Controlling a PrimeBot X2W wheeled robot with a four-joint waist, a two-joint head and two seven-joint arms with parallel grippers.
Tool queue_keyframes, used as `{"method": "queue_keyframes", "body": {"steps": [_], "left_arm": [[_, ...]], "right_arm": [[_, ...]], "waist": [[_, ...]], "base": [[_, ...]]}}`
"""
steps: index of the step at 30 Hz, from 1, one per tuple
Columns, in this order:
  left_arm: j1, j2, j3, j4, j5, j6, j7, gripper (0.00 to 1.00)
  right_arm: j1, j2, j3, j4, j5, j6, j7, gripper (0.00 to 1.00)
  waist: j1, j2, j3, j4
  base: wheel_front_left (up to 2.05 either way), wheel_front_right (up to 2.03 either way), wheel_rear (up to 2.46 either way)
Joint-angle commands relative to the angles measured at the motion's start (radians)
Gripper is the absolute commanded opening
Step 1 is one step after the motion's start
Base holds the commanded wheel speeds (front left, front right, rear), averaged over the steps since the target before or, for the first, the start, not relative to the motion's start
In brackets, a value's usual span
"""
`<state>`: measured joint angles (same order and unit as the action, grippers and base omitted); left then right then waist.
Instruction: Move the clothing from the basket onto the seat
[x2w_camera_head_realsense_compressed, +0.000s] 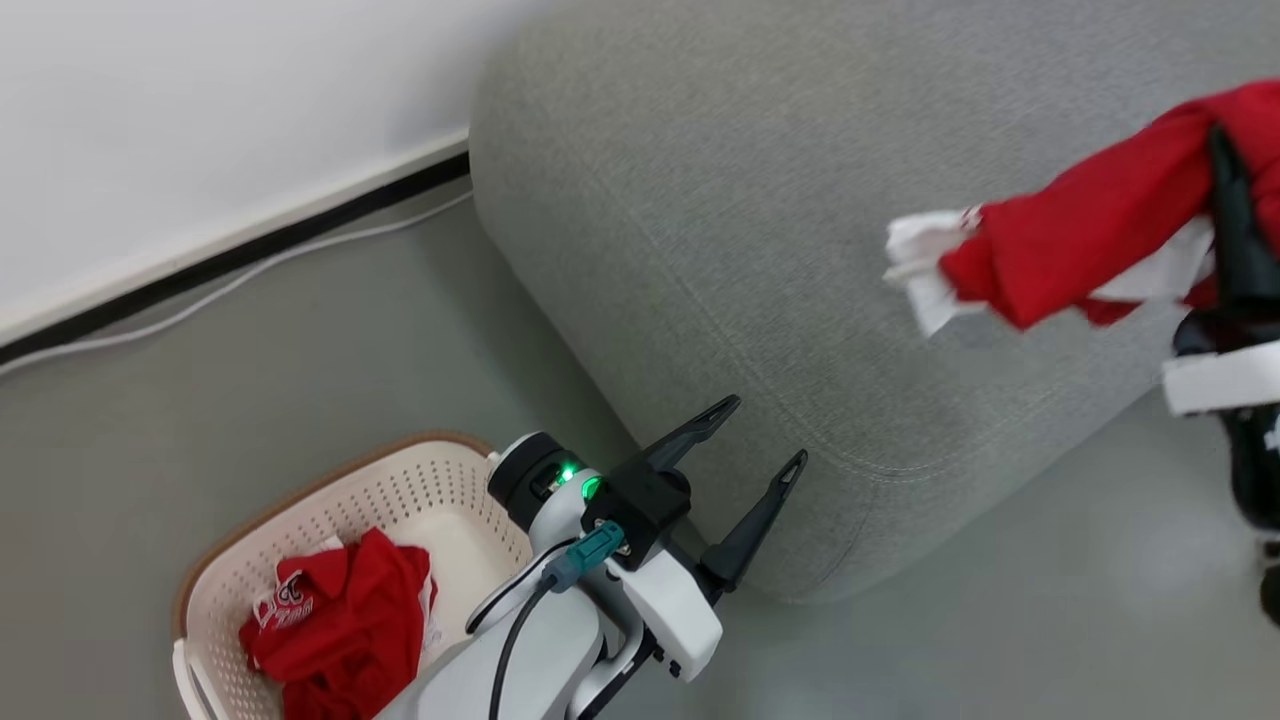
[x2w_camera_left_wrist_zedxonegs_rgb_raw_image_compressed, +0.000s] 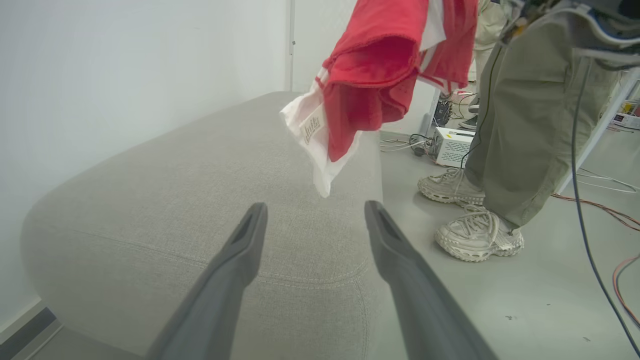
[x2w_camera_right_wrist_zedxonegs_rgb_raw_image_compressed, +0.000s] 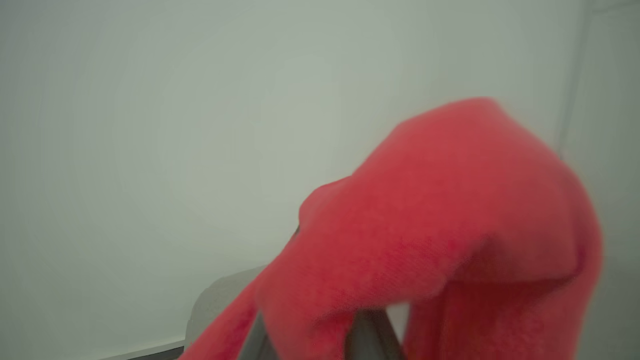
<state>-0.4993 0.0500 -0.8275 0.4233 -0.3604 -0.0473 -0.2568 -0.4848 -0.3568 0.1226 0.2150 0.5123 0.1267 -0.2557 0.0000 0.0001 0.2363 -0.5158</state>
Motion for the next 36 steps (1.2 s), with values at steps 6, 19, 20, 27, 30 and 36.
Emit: {"method": "queue_keyframes", "body": {"steps": [6,19,20,27,30,36], "left_arm": [[-0.109,0.0,-0.029,-0.029,0.013,0.024,-0.005,1.0],[-0.24,0.0,-0.167,-0.036,-0.014,0.09,-0.005,1.0],[-0.248,0.0,-0.176,-0.035,-0.016,0.096,-0.005,1.0],[-0.293,0.0,-0.238,-0.041,-0.033,0.133,-0.005,1.0],[-0.298,0.0,-0.263,-0.045,-0.045,0.147,-0.005,1.0],[-0.29,0.0,-0.305,-0.062,-0.064,0.163,-0.005,1.0]], "right_arm": [[-0.106,-0.078,-0.052,0.008,0.004,0.004,-0.006,0.0],[-0.347,-0.255,-0.131,0.159,-0.017,0.004,-0.006,0.0],[-0.368,-0.269,-0.137,0.18,-0.018,0.004,-0.006,0.0],[-0.493,-0.367,-0.174,0.349,-0.033,0.004,-0.006,0.0],[-0.551,-0.415,-0.194,0.437,-0.035,0.004,-0.006,0.0],[-0.637,-0.489,-0.254,0.551,-0.033,0.004,-0.006,0.0]], "waist": [[0.0,-0.0001,0.133,0.084],[0.0,-0.0001,0.351,0.179],[0.0,-0.0001,0.367,0.185],[0.0,-0.0001,0.456,0.234],[0.0,-0.0001,0.486,0.258],[0.0,-0.0001,0.521,0.307]], "base": [[0.0,0.0,0.0],[0.0,0.0,0.0],[0.0,0.0,0.0],[0.0,0.0,0.0],[0.0,0.0,0.0],[0.0,0.0,0.0]]}}
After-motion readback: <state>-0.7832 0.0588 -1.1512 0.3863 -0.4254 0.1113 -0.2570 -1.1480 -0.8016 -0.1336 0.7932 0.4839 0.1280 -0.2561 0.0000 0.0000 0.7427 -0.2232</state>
